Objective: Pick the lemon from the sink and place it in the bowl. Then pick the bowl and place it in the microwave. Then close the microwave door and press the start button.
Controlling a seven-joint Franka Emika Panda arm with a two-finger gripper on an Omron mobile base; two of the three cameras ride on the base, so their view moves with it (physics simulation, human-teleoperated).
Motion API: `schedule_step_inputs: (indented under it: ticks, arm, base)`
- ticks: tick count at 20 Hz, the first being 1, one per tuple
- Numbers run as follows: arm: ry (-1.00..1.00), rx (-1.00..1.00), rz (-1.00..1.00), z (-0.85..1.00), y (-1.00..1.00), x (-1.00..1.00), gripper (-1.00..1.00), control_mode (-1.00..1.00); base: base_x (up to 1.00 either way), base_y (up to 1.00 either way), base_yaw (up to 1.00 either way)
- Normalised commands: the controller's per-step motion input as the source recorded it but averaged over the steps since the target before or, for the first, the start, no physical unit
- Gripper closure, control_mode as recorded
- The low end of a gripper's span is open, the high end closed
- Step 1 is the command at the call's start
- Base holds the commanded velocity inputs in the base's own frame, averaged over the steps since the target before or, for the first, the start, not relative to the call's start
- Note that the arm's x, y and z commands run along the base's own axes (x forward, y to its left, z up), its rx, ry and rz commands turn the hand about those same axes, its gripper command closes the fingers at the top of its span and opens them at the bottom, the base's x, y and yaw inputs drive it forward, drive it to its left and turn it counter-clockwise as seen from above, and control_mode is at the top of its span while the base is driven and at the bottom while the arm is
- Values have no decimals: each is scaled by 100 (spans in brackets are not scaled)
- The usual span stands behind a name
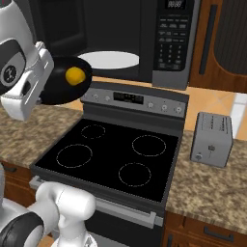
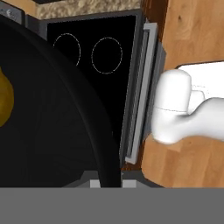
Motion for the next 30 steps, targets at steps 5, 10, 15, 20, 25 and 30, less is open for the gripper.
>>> schedule_step_inputs:
  ticks: [5, 10, 15, 20, 25, 30]
  arm:
    - [0, 0, 0, 11, -4, 46, 100, -100]
    - [3, 0, 0, 3, 0, 45, 100, -100]
    - [-4, 0, 0, 0, -9, 39, 100, -100]
    - [-21, 0, 0, 0, -2, 25, 100, -100]
    - [-13, 0, 0, 9, 0, 33, 100, -100]
    - [-1, 0, 0, 3, -5, 52, 100, -100]
  base:
    - [0, 0, 0]
    - [0, 0, 0]
    - [0, 0, 0]
    - [0, 0, 0]
    - [0, 0, 0]
    - [0, 0, 0]
